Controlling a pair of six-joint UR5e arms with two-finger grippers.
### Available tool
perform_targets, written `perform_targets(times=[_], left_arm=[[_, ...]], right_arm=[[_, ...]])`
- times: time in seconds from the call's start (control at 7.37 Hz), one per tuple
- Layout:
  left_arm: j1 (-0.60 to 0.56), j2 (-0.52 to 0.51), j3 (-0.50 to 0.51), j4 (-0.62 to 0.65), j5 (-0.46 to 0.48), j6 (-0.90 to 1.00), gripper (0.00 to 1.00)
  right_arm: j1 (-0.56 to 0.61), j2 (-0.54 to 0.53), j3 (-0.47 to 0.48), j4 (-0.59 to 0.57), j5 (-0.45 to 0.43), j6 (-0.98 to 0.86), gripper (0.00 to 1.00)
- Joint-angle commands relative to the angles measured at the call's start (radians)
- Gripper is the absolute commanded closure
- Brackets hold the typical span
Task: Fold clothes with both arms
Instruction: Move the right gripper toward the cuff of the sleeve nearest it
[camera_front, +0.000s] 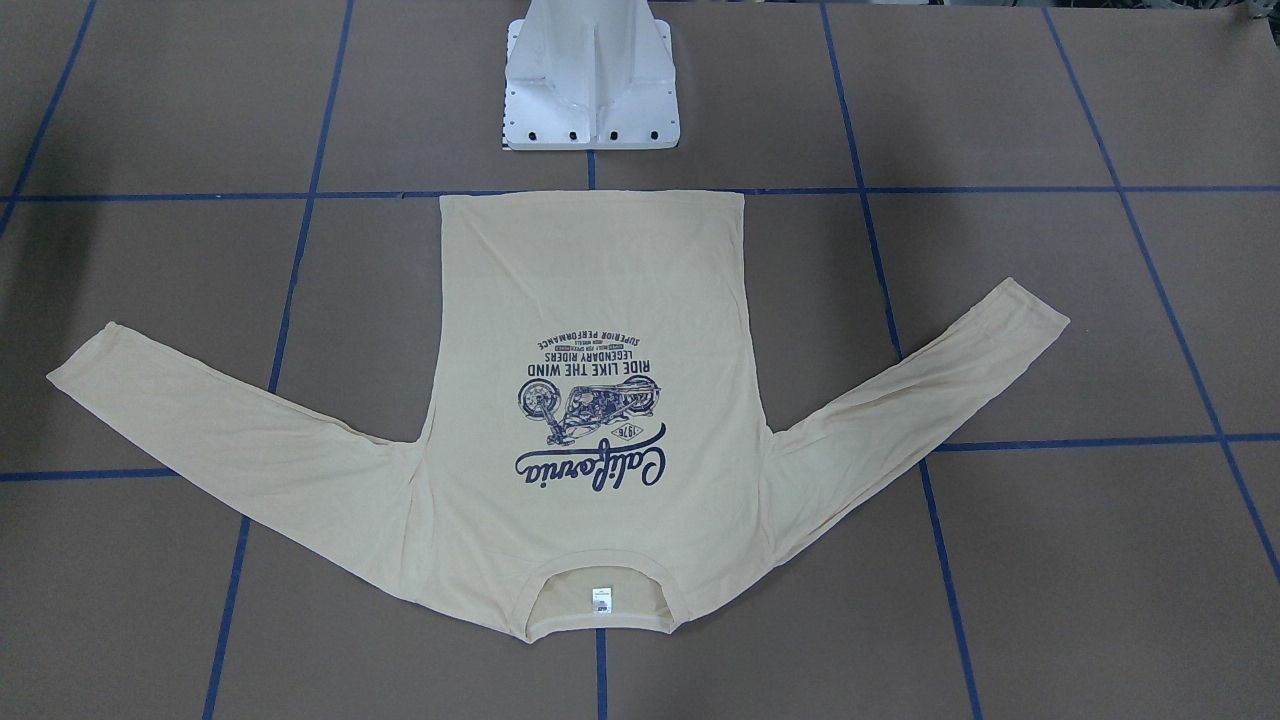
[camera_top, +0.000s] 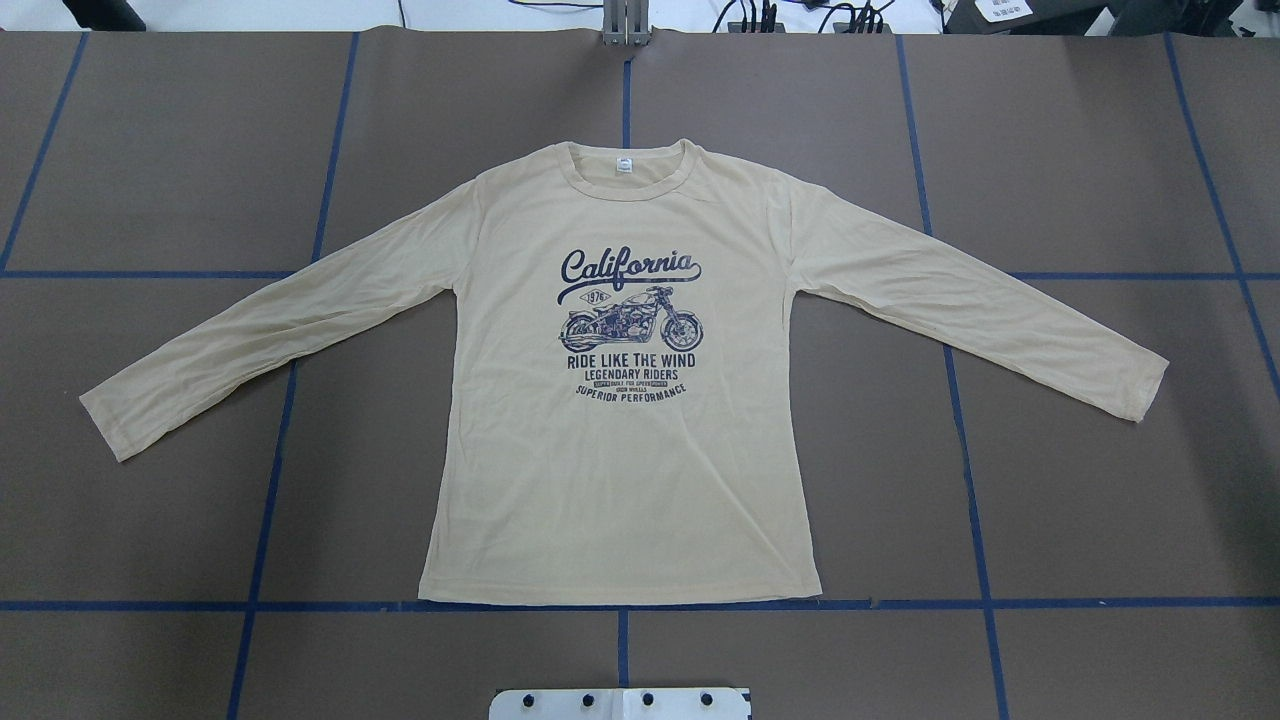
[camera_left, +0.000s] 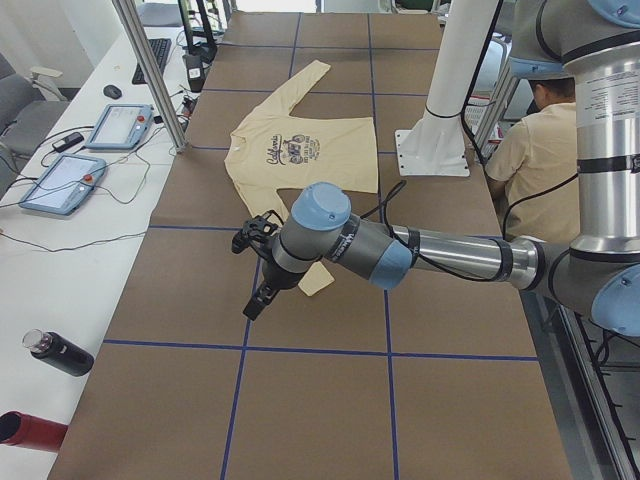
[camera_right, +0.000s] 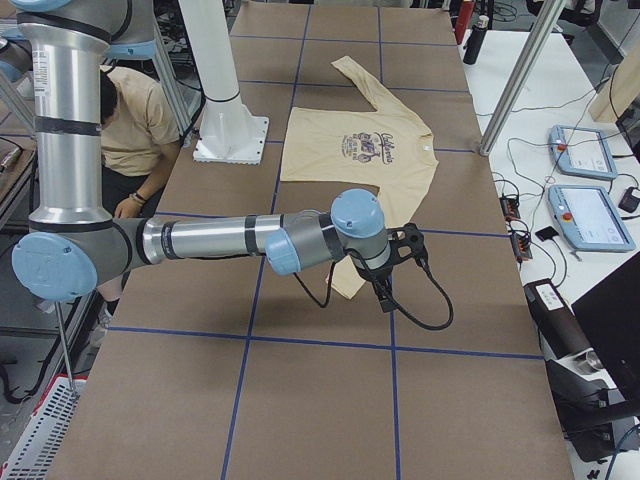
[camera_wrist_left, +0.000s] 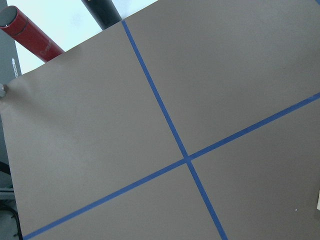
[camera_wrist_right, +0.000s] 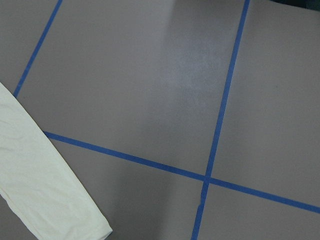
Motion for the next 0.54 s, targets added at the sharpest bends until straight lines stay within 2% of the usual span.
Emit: perform_targets(times=[0.0, 0.27, 0.41], left_arm=[[-0.001, -0.041, 0.009, -0.092, -0.002, -0.001, 0.0], [-0.001, -0.047, 0.003, -0.095, -0.011, 0.003, 0.0], [-0.001, -0.047, 0.004, -0.103, -0.011, 0.003, 0.0]], right_arm=[[0.0, -0.008, 0.004, 0.097, -0.008, 0.034, 0.0], [-0.018, -0.005, 0.0, 0.229, -0.016, 0.068, 0.01], [-0.062, -0.014, 0.006, 0.258, 0.001, 0.231, 0.02]])
